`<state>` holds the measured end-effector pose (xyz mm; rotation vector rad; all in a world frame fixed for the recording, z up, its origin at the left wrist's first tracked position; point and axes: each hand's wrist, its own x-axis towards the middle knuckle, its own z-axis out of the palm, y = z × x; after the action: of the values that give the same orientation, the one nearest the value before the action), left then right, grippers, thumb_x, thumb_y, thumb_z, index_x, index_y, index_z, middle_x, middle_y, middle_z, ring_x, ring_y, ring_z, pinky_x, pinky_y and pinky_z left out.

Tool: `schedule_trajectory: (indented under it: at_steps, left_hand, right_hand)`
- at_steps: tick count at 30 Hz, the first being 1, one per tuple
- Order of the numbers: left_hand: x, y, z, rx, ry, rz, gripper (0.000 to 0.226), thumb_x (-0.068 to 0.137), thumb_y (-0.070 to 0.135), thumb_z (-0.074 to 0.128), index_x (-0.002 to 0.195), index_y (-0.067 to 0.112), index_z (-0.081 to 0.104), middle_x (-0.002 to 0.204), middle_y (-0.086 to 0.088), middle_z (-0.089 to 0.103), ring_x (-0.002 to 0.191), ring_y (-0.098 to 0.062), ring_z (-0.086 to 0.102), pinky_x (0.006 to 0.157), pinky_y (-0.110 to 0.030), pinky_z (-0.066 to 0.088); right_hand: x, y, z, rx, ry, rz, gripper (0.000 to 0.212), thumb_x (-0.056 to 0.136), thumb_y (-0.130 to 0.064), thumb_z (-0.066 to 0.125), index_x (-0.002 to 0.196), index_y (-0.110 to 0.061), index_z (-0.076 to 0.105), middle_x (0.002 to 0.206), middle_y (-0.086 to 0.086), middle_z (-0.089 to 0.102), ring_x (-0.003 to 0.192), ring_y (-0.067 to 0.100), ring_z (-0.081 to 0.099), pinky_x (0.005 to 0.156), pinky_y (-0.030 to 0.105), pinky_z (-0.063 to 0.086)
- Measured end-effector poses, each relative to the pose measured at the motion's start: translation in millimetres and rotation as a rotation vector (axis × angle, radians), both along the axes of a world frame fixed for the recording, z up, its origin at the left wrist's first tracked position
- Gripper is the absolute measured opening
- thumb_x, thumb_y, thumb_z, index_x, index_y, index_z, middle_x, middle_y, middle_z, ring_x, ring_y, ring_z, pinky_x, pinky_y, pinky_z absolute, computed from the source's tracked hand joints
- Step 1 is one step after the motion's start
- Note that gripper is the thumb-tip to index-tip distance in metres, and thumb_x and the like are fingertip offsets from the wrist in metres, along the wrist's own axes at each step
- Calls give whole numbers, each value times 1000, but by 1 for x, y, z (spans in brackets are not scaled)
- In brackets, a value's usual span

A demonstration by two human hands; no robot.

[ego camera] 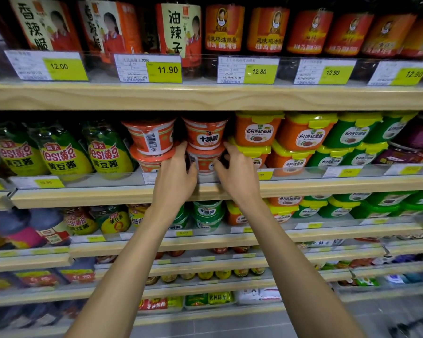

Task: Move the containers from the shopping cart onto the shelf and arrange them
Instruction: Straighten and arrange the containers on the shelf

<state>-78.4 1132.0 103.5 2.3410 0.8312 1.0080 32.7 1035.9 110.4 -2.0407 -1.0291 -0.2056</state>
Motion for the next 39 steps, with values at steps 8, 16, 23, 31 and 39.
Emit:
schedule_trajectory:
  at_steps: [8, 16, 23, 31, 39]
  left_hand:
    - [9, 1, -7, -2, -25, 16, 49, 95, 20, 62, 141, 17, 47, 126, -9, 66, 113, -32, 62, 87, -41, 53]
    - [8, -1, -9, 16, -47, 40, 46, 94, 28, 63, 137, 19, 49, 120, -5, 70, 109, -28, 65, 82, -43, 56]
    - [-2, -3, -11, 12, -33, 7, 48, 95, 34, 60, 139, 23, 46, 118, -4, 71, 107, -27, 67, 82, -45, 56]
    - [-14, -6, -3, 2, 43, -13, 56, 94, 36, 64, 144, 29, 41, 126, -2, 67, 116, -27, 62, 86, -48, 56]
    - [-39, -19, 13, -16, 1, -52, 33, 97, 41, 60, 127, 28, 61, 103, 11, 74, 103, -16, 66, 70, -31, 45]
  right_hand:
    - [1, 10, -5, 87, 68, 24, 42, 93, -25, 67, 131, -14, 57, 115, 7, 72, 105, 27, 68, 84, 35, 55]
    - [-2, 6, -5, 91, 75, 12, 39, 92, -25, 69, 128, -14, 60, 100, 6, 76, 85, 23, 73, 75, 36, 56]
    - [-10, 2, -7, 48, 86, 8, 43, 92, -32, 68, 129, -17, 55, 97, 2, 75, 62, 27, 70, 60, 42, 59]
    - [-17, -6, -4, -4, 62, -2, 50, 90, -34, 69, 136, -25, 53, 109, 2, 74, 86, 24, 73, 66, 44, 61]
    - [-11, -55, 13, -45, -118, -256, 46, 96, -50, 58, 134, -24, 58, 107, 0, 75, 100, 29, 69, 76, 41, 55]
